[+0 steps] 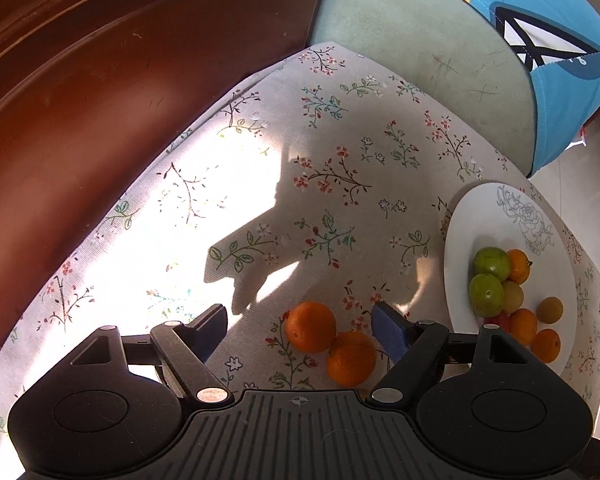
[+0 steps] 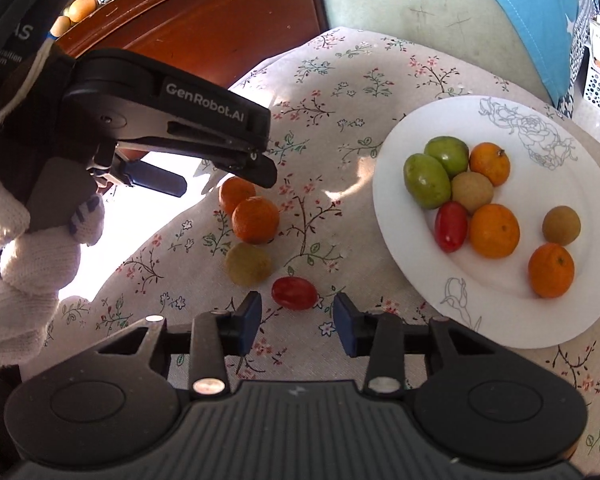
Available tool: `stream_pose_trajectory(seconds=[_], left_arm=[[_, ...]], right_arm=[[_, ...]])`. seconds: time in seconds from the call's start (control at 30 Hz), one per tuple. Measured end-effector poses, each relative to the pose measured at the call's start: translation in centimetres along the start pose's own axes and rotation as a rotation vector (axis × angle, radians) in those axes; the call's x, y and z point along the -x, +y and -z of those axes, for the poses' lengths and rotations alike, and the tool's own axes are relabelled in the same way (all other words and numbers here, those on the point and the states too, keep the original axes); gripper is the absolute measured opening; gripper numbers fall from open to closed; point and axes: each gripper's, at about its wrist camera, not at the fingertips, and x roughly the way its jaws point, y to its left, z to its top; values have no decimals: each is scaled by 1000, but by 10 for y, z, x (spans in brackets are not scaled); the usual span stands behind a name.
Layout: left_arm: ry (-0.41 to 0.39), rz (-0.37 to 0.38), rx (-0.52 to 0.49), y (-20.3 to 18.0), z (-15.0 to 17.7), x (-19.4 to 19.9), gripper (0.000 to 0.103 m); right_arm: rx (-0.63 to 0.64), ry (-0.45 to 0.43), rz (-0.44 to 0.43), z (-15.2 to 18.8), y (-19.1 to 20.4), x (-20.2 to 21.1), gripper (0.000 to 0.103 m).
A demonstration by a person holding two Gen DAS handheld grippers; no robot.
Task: Organize fruits
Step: 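Grasp a red tomato with the right gripper while the left grasps a mandarin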
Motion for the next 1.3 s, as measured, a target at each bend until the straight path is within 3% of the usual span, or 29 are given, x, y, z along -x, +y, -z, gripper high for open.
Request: stream_pose_trajectory(seconds=[0.43, 0.67, 0.87, 1.1, 1.2, 1.3], left_arm=[[32, 4, 45, -5, 6, -11, 77], [0, -8, 26, -9, 9, -8, 56], [-4, 30, 11, -9, 10, -5, 40], [-2, 24, -3, -5, 14, -6, 38], [-9, 13, -51, -11, 15, -6, 26], [-1, 37, -50, -11, 15, -7, 26]], right_arm=[[21, -21, 13, 1, 2, -2, 26], [12, -25, 14, 0, 0, -3, 25], [6, -26, 14, 0, -2, -2, 25], [5, -27, 12, 0, -3, -2, 25], [-5, -26, 7, 0, -5, -1, 25], [-12, -25, 4, 0, -5, -1, 25]])
